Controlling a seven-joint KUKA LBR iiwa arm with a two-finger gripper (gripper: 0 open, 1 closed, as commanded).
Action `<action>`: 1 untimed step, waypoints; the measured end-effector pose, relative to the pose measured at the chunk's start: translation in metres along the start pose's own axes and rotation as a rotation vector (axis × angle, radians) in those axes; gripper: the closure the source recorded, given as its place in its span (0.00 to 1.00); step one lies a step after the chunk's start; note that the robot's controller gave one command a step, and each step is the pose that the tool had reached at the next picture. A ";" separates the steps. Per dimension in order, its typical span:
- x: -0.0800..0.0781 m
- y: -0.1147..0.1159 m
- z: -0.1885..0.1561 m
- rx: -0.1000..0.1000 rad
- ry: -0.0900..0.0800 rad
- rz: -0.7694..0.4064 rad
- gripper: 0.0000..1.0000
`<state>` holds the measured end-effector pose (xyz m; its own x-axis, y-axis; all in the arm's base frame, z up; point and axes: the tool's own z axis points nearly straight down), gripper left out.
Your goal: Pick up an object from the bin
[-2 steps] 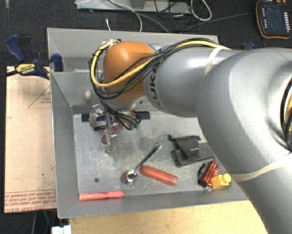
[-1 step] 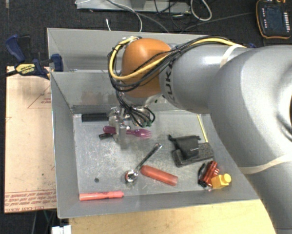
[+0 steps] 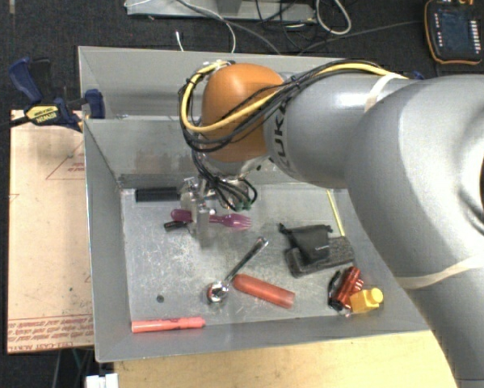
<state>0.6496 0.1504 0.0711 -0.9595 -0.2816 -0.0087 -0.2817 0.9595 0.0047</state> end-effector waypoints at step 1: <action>0.001 0.000 -0.015 -0.001 0.004 0.001 1.00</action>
Offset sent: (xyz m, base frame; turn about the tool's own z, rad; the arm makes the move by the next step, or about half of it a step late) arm -0.0017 -0.0003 0.0553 0.0004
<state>0.6482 0.1504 0.0862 -0.9597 -0.2810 -0.0049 -0.2811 0.9597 0.0056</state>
